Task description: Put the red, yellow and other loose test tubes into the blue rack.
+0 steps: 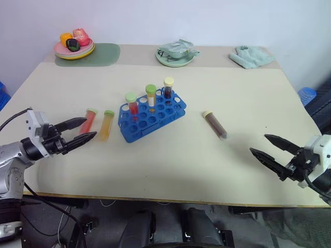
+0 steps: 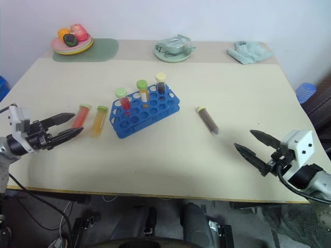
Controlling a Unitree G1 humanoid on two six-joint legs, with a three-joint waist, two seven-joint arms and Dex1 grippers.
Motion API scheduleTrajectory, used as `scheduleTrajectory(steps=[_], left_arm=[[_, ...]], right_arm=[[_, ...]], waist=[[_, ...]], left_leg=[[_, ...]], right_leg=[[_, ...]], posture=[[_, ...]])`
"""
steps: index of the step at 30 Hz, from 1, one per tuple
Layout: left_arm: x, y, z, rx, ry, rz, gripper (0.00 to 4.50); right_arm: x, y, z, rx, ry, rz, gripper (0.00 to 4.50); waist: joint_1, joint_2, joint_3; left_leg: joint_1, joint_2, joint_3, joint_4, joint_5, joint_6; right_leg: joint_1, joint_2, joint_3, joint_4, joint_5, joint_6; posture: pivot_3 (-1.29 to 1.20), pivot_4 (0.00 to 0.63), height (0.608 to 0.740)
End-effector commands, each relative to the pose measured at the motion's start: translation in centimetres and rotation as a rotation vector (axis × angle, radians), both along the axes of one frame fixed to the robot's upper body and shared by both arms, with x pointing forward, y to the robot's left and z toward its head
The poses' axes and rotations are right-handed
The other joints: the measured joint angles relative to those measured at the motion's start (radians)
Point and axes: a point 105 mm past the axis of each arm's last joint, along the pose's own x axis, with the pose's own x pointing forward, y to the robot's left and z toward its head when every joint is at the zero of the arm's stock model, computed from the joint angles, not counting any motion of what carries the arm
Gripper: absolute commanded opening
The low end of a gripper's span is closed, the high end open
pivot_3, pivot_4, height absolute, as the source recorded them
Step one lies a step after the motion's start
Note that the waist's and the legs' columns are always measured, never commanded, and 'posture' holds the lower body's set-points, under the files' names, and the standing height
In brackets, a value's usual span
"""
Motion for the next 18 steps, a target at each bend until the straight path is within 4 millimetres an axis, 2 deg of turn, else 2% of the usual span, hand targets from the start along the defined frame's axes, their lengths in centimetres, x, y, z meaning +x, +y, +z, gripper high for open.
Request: scheduleTrajectory(steps=[1,13,18], left_arm=[[-0.4,-0.1,0.5,0.023,-0.03,-0.008,3.28],[-0.7,-1.3,0.3,-0.015,-0.008,-0.046,3.28],[-0.9,-2.0,0.7,-0.043,-0.004,-0.13,3.28]], right_arm=[[-0.1,0.8,0.9,-0.01,-0.048,0.019,3.23],[0.5,1.4,1.0,-0.011,-0.07,0.023,3.23],[1.0,1.8,0.7,-0.017,-0.046,0.061,3.23]], waist=[[-0.001,0.0,0.0],[0.0,0.0,0.0],[-0.001,0.0,0.0]], left_leg=[[0.0,0.0,0.0,0.0,0.0,0.0],[0.0,0.0,0.0,0.0,0.0,0.0],[0.0,0.0,0.0,0.0,0.0,0.0]], right_leg=[[0.0,0.0,0.0,0.0,0.0,0.0],[0.0,0.0,0.0,0.0,0.0,0.0],[0.0,0.0,0.0,0.0,0.0,0.0]], posture=[[0.0,0.15,0.74],[0.0,0.15,0.74],[0.0,0.15,0.74]])
